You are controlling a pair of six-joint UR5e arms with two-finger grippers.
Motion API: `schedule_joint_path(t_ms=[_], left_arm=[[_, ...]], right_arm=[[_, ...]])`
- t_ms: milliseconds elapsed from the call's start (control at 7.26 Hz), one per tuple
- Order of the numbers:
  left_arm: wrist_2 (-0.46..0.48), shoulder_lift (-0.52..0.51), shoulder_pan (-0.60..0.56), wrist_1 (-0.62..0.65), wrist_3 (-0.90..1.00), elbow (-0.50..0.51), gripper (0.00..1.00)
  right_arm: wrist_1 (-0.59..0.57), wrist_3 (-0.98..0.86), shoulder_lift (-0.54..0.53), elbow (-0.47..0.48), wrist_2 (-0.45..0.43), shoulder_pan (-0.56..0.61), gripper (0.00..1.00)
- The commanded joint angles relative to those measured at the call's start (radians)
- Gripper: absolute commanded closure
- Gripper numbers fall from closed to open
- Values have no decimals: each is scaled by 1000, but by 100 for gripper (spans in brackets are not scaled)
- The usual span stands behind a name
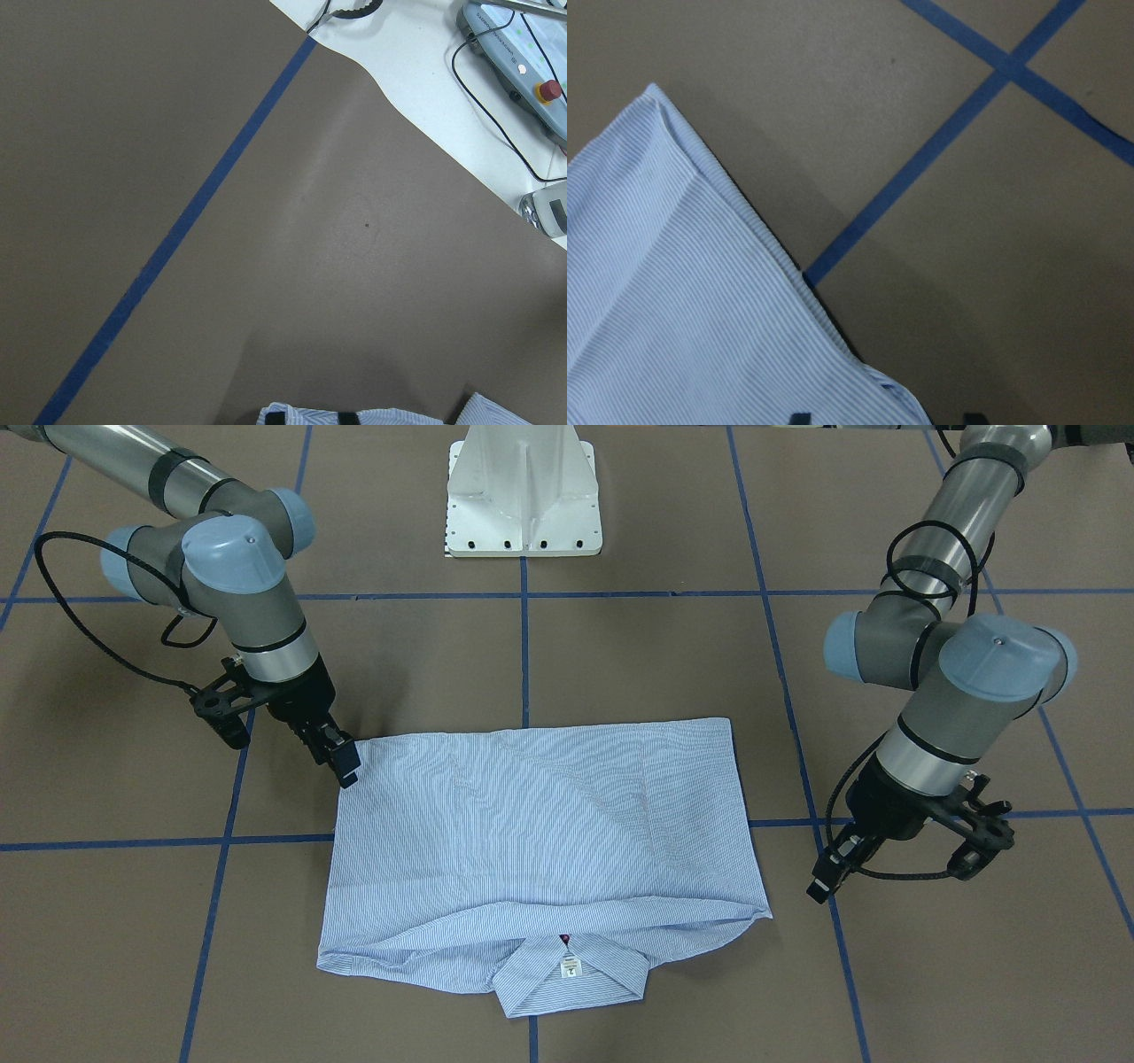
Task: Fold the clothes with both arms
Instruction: 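Release the hem and move the right gripper to the folded shirt's corner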
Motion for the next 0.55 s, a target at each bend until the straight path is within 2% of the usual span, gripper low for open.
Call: schedule_joint_path(t_ms=[0,275,413], left_arm=[[3,3,-1,7,12,-4,68],[3,3,-1,9,12,-6,68],[3,3,-1,9,12,-6,68]], right_arm=[[70,34,-24,-7,-30,-35,32],[100,37,-47,-19,-47,-72,31],[100,40,-47,-22,-85,-96,32]])
